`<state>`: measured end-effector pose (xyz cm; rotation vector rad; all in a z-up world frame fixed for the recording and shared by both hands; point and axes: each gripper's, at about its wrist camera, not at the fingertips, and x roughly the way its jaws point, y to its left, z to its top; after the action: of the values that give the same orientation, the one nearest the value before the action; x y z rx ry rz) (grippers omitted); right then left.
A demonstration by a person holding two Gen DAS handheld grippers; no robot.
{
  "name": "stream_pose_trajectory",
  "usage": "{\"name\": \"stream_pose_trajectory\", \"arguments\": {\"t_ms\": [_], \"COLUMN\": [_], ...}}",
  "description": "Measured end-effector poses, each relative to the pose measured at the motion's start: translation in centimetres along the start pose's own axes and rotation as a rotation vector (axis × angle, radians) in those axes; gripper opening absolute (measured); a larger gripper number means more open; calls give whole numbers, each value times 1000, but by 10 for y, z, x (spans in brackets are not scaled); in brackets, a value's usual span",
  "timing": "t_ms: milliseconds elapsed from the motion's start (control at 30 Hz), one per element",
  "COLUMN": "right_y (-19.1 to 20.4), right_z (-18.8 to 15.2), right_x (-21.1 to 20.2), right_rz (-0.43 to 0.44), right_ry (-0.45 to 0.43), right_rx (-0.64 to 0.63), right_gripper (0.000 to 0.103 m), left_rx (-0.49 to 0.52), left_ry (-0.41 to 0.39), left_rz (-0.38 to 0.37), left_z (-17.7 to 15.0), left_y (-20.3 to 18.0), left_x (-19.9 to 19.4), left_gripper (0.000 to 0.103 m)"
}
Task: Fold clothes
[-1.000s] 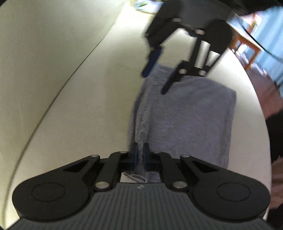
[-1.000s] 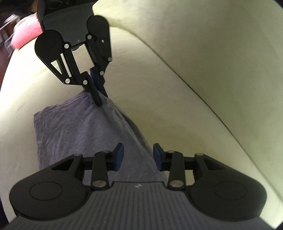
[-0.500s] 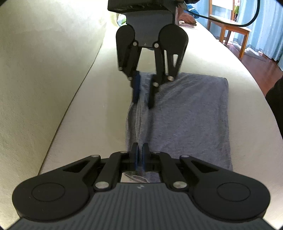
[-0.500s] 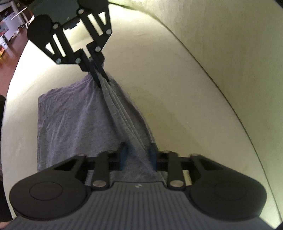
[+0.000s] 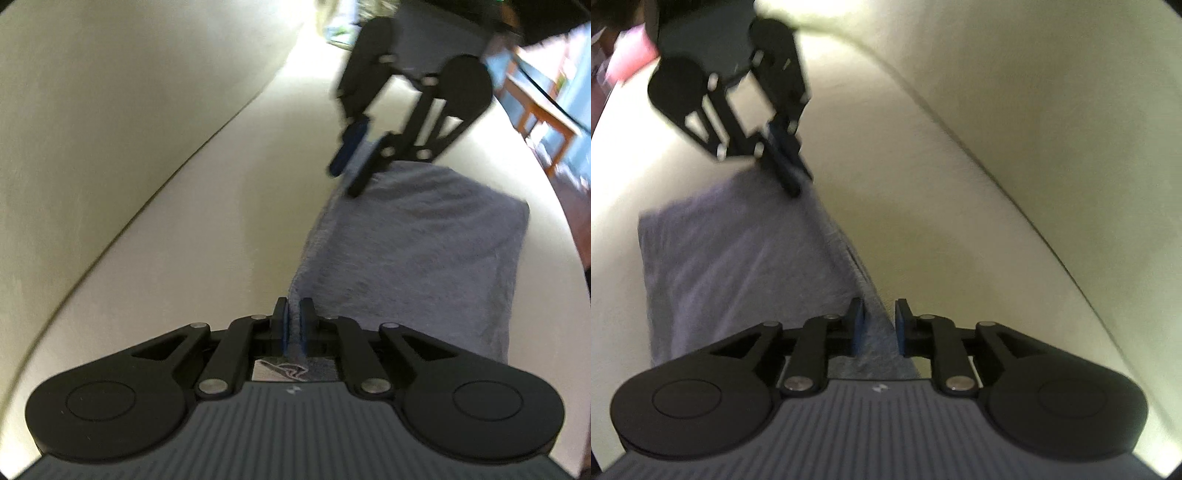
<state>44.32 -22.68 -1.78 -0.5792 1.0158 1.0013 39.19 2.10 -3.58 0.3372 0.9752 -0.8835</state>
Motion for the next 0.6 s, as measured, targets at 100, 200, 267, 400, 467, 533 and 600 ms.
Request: {"name": "stream_pose_trajectory", "arguments": {"t_ms": [100,200,267,400,467,533,600], "right_y": [-7,-17,-28,-42,-41,-38,-29], "right_z": [-14,-31,-41,-61,-68,-75,-79], "right_x": [-14,-13,-12,-16,-17,-21,-26], "right_rz": [-54,-123,-162,-231,-267,-303,-327], "right_ry": [-32,10,20,9,1,-11,-38], "right_rx": [106,199,253,380,400,419,423], "right_gripper": [15,15,15,15,15,15,16], "left_rx": [-80,-132,-156,-152,-182,-222,-288], "left_ry": [-8,-16,-23,-34,-47,-61,-94], "left_rz": [-11,-9,-6,21,40,40,53], "left_z": [-1,-4,-7,-10,-11,-14,-21], "left_y": [8,15,15,8,8,9,10], "left_x": [-2,-4,-3,-2,0,2,0], "left_gripper": [19,23,23,25,30,31,40]}}
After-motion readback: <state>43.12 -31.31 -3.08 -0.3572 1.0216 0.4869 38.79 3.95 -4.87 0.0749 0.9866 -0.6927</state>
